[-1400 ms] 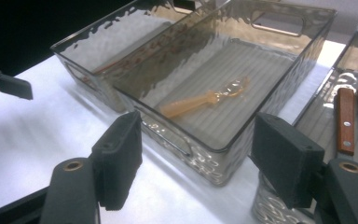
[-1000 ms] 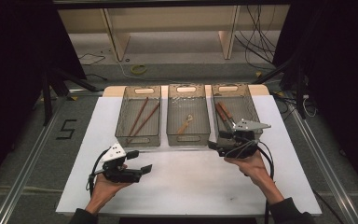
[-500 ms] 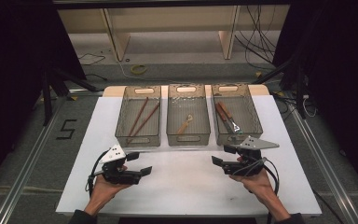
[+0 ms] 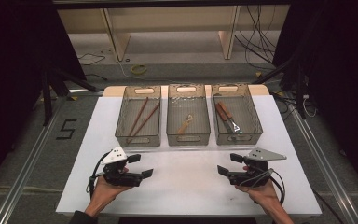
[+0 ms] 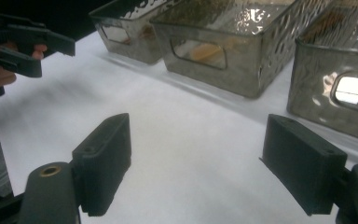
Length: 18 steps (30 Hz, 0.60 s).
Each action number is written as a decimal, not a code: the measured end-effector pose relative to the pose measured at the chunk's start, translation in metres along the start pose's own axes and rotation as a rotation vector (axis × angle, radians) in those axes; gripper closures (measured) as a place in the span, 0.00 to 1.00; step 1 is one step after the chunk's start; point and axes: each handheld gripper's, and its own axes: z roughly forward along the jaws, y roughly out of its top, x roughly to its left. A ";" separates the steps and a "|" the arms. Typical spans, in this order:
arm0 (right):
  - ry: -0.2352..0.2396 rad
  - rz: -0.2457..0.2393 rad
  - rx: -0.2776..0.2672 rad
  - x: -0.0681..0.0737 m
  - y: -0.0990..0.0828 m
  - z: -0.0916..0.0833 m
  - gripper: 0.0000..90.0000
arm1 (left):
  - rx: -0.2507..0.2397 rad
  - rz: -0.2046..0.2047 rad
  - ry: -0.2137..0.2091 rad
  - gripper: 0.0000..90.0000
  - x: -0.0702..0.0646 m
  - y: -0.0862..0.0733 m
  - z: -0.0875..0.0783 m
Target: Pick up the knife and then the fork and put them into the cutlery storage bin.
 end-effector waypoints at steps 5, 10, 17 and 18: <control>-0.005 0.000 0.005 0.001 -0.005 -0.003 0.27 | 0.002 -0.005 -0.007 0.20 -0.001 -0.001 0.000; -0.013 0.004 -0.001 0.000 -0.005 -0.005 0.27 | 0.008 0.005 -0.007 0.20 -0.002 -0.001 0.001; -0.013 0.002 -0.001 -0.001 -0.004 -0.004 0.27 | 0.007 0.004 -0.011 0.20 -0.002 -0.001 0.001; -0.013 0.003 -0.001 0.000 -0.004 -0.004 0.27 | 0.009 0.006 -0.012 0.20 -0.002 -0.001 0.002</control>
